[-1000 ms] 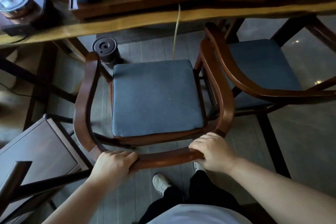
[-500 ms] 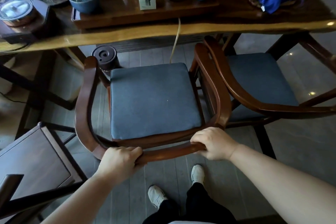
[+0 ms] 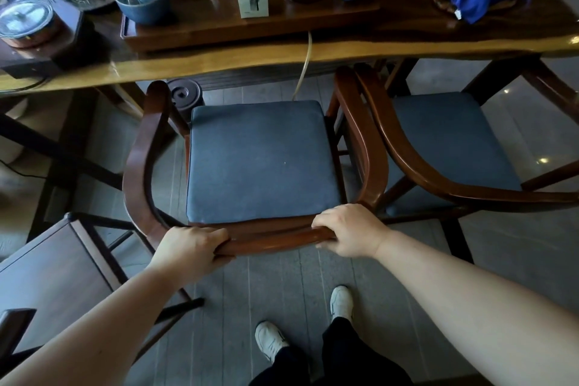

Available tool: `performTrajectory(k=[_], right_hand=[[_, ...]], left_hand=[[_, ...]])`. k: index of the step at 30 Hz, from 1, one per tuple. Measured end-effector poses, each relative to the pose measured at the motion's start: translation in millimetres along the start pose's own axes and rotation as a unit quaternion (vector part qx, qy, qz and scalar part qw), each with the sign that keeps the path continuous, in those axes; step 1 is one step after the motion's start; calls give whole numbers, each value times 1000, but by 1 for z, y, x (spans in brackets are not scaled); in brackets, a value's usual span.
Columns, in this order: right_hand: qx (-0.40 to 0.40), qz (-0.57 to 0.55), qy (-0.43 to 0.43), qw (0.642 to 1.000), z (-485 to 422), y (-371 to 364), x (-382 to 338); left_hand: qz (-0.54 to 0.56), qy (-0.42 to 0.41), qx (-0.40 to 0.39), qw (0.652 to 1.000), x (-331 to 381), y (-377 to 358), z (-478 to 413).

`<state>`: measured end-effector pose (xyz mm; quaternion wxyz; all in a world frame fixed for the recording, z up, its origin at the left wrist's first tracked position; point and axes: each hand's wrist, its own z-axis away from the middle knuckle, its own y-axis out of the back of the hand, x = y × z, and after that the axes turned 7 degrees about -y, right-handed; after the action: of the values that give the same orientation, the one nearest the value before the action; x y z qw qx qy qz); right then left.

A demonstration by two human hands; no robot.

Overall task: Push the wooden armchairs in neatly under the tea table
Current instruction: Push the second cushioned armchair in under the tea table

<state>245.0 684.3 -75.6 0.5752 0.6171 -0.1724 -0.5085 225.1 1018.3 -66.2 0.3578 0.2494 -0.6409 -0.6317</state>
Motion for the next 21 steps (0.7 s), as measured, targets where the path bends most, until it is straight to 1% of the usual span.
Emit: performTrajectory(k=[6,9,11,13,16,18,21], right_hand=[[-5,-8,-17,1000,-2,9,11],[-12,-5,-33,999,-1,11,8],[-17,-6,-52,998,-1,12,5],[-22,-5,-76,997,0,13,1],[-24,3,-107,994,3,13,-5],[-16,28,-122,992,6,12,-10],[-7,69,-128,989,14,13,-19]], left_hand=[[0,5,14,1000,9,0,-13],[4,26,-11,1000,11,3,-12],[12,50,-44,998,13,5,-12],[19,66,-55,996,16,7,-13],[34,92,-51,994,20,9,-12],[41,106,-48,992,23,9,-9],[33,92,-10,995,28,9,-1]])
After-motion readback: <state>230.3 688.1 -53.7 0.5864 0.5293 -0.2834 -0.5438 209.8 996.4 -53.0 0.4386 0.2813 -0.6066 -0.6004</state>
